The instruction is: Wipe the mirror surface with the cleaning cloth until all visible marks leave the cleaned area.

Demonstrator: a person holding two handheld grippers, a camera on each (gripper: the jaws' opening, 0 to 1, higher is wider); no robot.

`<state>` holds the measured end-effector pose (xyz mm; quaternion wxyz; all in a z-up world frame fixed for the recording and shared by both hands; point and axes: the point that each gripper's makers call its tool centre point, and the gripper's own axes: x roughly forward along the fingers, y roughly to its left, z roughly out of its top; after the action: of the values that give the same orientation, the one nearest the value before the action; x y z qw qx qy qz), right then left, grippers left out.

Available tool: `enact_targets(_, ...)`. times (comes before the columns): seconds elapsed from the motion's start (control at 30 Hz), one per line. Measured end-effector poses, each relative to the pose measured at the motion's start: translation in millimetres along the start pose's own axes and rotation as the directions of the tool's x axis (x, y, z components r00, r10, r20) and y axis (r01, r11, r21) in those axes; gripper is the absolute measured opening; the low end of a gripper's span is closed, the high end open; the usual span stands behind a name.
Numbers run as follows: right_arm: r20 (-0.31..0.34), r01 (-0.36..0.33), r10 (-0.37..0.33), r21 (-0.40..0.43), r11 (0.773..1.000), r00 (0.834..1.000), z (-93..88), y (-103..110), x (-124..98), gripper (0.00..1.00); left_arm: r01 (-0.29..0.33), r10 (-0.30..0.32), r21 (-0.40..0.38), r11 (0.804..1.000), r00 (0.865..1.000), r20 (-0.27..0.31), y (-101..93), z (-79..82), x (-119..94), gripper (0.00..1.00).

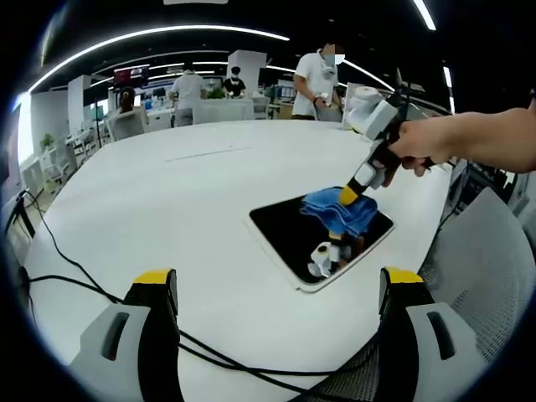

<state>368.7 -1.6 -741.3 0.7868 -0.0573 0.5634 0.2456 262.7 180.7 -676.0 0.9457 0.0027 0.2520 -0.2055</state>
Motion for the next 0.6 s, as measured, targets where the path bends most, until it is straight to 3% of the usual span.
enact_targets(0.6, -0.001, -0.02, 0.02, -0.001, 1.0, 1.0, -28.9, 13.9, -9.5, 0.0, 0.003, -0.003, -0.002, 1.0, 1.0, 0.009, -2.0, 2.3, -0.7, 0.99)
